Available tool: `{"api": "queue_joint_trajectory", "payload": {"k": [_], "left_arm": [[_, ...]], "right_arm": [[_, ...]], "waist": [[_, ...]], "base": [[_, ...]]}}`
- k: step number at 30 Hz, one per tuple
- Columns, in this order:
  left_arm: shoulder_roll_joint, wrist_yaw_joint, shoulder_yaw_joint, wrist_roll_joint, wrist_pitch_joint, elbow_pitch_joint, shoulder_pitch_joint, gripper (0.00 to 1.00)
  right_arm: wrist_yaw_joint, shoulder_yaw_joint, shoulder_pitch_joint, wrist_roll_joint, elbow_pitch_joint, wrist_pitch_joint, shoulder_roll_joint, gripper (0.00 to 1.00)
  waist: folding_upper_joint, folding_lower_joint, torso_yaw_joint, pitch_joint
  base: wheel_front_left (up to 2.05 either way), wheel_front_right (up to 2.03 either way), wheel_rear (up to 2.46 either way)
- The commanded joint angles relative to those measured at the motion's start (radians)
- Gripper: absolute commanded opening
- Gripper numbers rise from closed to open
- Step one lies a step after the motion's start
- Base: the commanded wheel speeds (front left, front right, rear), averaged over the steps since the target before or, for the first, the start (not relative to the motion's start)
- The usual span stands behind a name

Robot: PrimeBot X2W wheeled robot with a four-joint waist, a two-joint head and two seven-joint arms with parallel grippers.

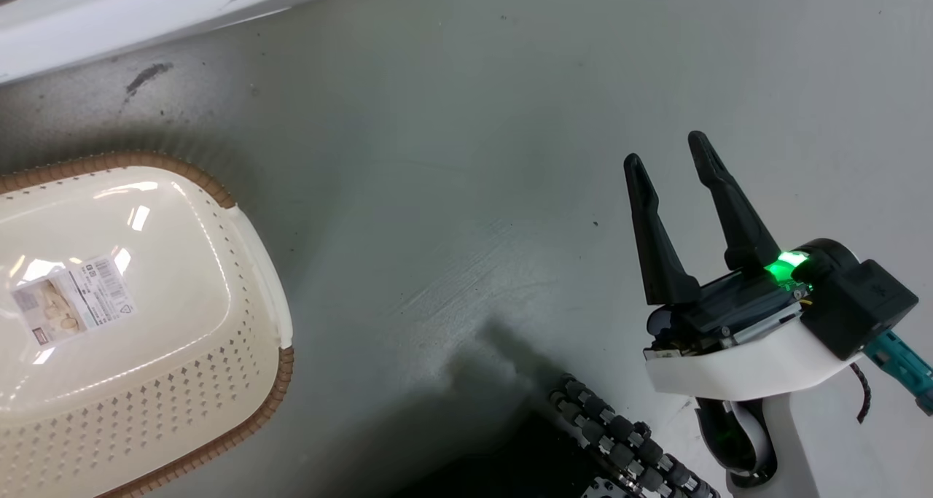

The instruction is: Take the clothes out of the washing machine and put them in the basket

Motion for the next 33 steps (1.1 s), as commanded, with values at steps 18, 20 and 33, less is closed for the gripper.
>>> {"api": "queue_joint_trajectory", "payload": {"k": [18, 20, 33], "left_arm": [[-0.24, 0.063, 0.061, -0.14, -0.612, 0.186, 0.319, 0.0], [-0.266, 0.061, 0.072, -0.165, -0.681, 0.202, 0.372, 0.0], [-0.403, 0.083, 0.106, -0.217, -0.919, 0.2, 0.653, 0.0]], "right_arm": [[-0.001, -0.142, 0.018, -0.111, 0.069, -0.002, 0.0, 1.0], [-0.001, -0.155, 0.031, -0.128, 0.077, -0.002, 0.001, 1.0], [-0.001, -0.207, 0.096, -0.223, 0.109, -0.002, 0.0, 1.0]], "waist": [[0.0, 0.0, 0.148, -0.3], [0.0, 0.0, 0.165, -0.341], [0.0, 0.0, 0.28, -0.547]], "base": [[0.0, 0.0, 0.0], [0.0, 0.0, 0.0], [0.0, 0.0, 0.0]]}}
